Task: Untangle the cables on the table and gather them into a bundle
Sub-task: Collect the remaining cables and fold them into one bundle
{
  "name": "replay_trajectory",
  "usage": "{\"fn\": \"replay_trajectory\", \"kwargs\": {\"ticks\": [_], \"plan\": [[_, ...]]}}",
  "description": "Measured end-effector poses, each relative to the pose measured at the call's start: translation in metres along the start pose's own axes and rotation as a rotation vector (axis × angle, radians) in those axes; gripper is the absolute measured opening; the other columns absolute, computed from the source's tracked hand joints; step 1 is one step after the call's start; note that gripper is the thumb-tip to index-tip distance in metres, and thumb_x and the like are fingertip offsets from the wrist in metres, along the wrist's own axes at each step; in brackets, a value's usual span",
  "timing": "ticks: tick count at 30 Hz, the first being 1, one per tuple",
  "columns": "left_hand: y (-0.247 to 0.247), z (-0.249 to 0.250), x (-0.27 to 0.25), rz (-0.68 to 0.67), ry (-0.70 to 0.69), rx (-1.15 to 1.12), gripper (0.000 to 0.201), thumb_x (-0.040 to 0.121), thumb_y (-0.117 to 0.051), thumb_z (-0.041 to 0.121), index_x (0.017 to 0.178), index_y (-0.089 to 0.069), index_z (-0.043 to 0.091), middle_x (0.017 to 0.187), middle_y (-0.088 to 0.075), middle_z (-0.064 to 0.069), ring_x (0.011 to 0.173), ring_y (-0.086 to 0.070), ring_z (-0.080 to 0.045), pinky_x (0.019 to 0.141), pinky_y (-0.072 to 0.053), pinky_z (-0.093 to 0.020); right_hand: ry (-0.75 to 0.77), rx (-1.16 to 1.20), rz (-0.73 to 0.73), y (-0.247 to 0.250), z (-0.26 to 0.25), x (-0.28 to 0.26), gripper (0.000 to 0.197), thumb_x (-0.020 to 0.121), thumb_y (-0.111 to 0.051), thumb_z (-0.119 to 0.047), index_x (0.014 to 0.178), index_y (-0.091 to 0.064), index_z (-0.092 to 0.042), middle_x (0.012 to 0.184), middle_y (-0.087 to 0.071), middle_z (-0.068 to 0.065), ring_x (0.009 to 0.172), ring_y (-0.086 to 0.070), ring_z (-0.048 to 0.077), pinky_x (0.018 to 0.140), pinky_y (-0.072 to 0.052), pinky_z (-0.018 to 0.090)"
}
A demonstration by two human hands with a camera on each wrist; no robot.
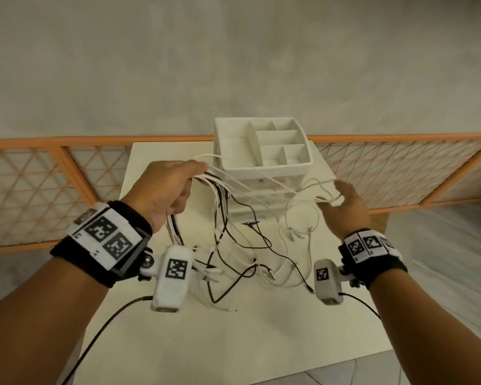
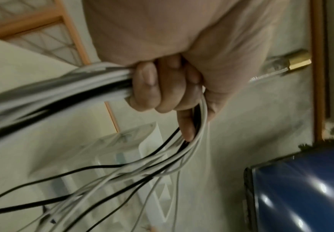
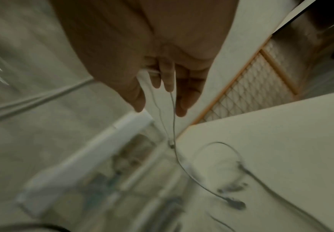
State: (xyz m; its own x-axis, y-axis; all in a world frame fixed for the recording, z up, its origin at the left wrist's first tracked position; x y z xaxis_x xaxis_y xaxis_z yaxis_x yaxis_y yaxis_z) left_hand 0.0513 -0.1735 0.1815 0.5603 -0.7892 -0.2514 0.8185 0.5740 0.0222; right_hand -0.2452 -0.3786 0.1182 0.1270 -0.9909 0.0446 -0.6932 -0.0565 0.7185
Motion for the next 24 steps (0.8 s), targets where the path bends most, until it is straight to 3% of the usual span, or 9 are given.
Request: {"fn": "replay_trajectory", "kwargs": {"ticks": [2, 4, 6, 9, 13, 15, 17, 20, 24], "plan": [[0.003, 0.006, -0.001, -0.035, 0.003, -0.101, 0.043, 0.091, -0.065, 0.02, 0.053, -0.047, 0.026, 0.044, -0.021, 0.008, 0.037, -0.013, -0.011, 0.042, -0.009, -0.023, -0.093, -0.124, -0.2, -0.026, 0.025, -0.008, 0.084, 0.091, -0.072, -0.032, 0.158, -0.022, -0.021, 0.155, -0.045, 0.012, 0.136, -0.049, 0.037, 0.111, -0.041, 0.043], [0.003, 0.01, -0.003, -0.069, 0.01, -0.154, 0.043, 0.093, -0.062, 0.021, 0.05, -0.053, 0.023, 0.044, -0.018, 0.008, 0.037, -0.011, -0.01, 0.044, -0.008, -0.026, -0.144, -0.125, -0.331, -0.046, 0.043, -0.016, 0.097, 0.088, -0.075, -0.029, 0.16, -0.01, -0.025, 0.155, -0.045, 0.014, 0.13, -0.055, 0.038, 0.11, -0.044, 0.045], [-0.001, 0.012, -0.006, -0.106, 0.016, -0.153, 0.054, 0.094, -0.059, 0.023, 0.041, -0.061, 0.02, 0.044, -0.016, 0.007, 0.037, -0.011, -0.01, 0.046, -0.007, -0.027, -0.08, -0.092, -0.313, -0.046, 0.032, -0.023, 0.084, 0.088, -0.073, -0.019, 0.157, -0.024, -0.025, 0.143, -0.058, 0.012, 0.113, -0.063, 0.03, 0.102, -0.049, 0.04], [-0.012, 0.012, -0.009, -0.139, 0.025, -0.114, 0.059, 0.095, -0.059, 0.024, 0.037, -0.061, 0.02, 0.044, -0.017, 0.007, 0.038, -0.011, -0.01, 0.046, -0.008, -0.027, 0.219, 0.195, -0.164, -0.024, -0.036, -0.038, 0.045, 0.087, -0.07, -0.004, 0.127, -0.062, -0.023, 0.116, -0.072, 0.001, 0.088, -0.065, 0.014, 0.086, -0.054, 0.033], [-0.038, 0.014, -0.013, -0.191, 0.008, -0.034, 0.057, 0.095, -0.06, 0.023, 0.038, -0.057, 0.02, 0.041, -0.021, 0.008, 0.037, -0.012, -0.011, 0.045, -0.01, -0.026, 0.641, 0.365, -0.275, -0.006, -0.149, -0.09, 0.031, 0.086, -0.078, -0.021, 0.115, -0.069, -0.02, 0.111, -0.07, -0.008, 0.095, -0.066, 0.007, 0.08, -0.053, 0.02], [-0.046, 0.018, -0.015, -0.201, -0.019, -0.01, 0.038, 0.094, -0.062, 0.022, 0.055, -0.062, 0.019, 0.041, -0.023, 0.008, 0.036, -0.014, -0.011, 0.042, -0.012, -0.022, 0.778, 0.328, -0.2, -0.005, -0.178, -0.106, 0.023, 0.082, -0.077, -0.017, 0.104, -0.071, -0.015, 0.095, -0.07, -0.006, 0.08, -0.064, 0.006, 0.071, -0.052, 0.02], [-0.048, 0.022, -0.017, -0.181, -0.049, 0.003, 0.022, 0.093, -0.063, 0.022, 0.077, -0.065, 0.008, 0.041, -0.024, 0.008, 0.036, -0.015, -0.011, 0.04, -0.015, -0.02, 0.758, 0.332, -0.161, -0.009, -0.184, -0.106, 0.014, 0.079, -0.075, -0.009, 0.09, -0.068, -0.013, 0.074, -0.063, -0.01, 0.061, -0.054, 0.004, 0.059, -0.046, 0.018], [-0.041, 0.025, -0.017, -0.107, -0.075, -0.033, 0.025, 0.093, -0.063, 0.023, 0.073, -0.066, 0.007, 0.04, -0.024, 0.008, 0.035, -0.015, -0.011, 0.039, -0.016, -0.02, 0.675, 0.195, -0.2, -0.026, -0.166, -0.095, 0.019, 0.078, -0.072, -0.011, 0.072, -0.057, -0.022, 0.055, -0.047, -0.015, 0.049, -0.045, 0.003, 0.051, -0.033, 0.012], [-0.01, 0.037, -0.009, 0.056, -0.095, -0.244, 0.03, 0.092, -0.064, 0.022, 0.063, -0.061, 0.016, 0.039, -0.023, 0.009, 0.034, -0.014, -0.01, 0.037, -0.015, -0.018, 0.465, -0.129, -0.461, -0.076, -0.092, -0.08, 0.03, 0.091, -0.063, -0.034, 0.064, -0.057, -0.022, 0.064, -0.061, -0.008, 0.065, -0.057, 0.012, 0.063, -0.044, 0.03]]}}
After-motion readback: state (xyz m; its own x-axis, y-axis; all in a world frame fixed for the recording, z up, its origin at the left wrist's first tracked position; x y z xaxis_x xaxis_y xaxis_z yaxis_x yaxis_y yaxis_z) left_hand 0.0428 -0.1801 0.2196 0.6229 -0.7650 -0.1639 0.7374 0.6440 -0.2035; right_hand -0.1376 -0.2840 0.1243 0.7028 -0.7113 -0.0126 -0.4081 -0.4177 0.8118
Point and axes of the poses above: each hand's wrist, its own x-axis towards the middle knuckle, its own y-axis out of the back of the hand, z = x × y, the point moved 7 cm from there along x, towards the middle knuckle
